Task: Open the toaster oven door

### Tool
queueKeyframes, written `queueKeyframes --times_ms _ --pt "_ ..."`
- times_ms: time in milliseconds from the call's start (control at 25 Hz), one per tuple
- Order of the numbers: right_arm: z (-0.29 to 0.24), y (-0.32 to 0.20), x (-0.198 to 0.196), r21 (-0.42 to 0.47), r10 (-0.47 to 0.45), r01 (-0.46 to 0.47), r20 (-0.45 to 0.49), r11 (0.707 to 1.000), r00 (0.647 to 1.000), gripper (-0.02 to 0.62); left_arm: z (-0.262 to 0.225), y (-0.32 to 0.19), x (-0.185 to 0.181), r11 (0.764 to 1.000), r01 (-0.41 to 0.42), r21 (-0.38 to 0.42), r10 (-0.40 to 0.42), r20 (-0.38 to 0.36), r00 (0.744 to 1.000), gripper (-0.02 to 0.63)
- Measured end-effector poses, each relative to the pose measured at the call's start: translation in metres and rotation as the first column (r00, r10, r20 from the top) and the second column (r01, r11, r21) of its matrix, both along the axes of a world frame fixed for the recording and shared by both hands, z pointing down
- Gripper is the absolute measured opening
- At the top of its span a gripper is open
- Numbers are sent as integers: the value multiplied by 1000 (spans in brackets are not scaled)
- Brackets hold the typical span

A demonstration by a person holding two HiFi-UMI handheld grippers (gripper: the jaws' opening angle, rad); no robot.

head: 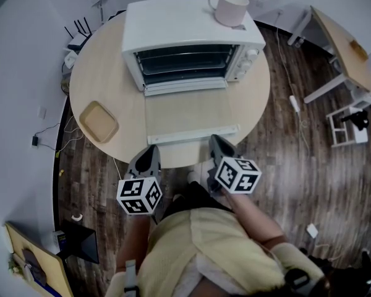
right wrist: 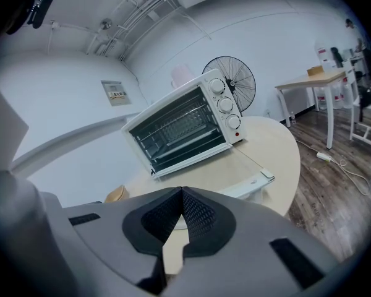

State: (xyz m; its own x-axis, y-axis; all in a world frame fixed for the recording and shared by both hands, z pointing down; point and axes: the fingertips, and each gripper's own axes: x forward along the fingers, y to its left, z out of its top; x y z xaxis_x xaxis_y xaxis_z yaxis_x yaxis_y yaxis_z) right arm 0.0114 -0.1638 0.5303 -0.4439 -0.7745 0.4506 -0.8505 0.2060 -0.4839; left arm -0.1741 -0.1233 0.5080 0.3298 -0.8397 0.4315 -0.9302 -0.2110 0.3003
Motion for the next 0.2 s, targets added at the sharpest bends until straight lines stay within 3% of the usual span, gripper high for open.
queueKeyframes --times_ms 200 --pt "-6 0 -1 35 -18 19 -40 999 999 2 0 2 -1 1000 5 5 -5 -6 1000 1"
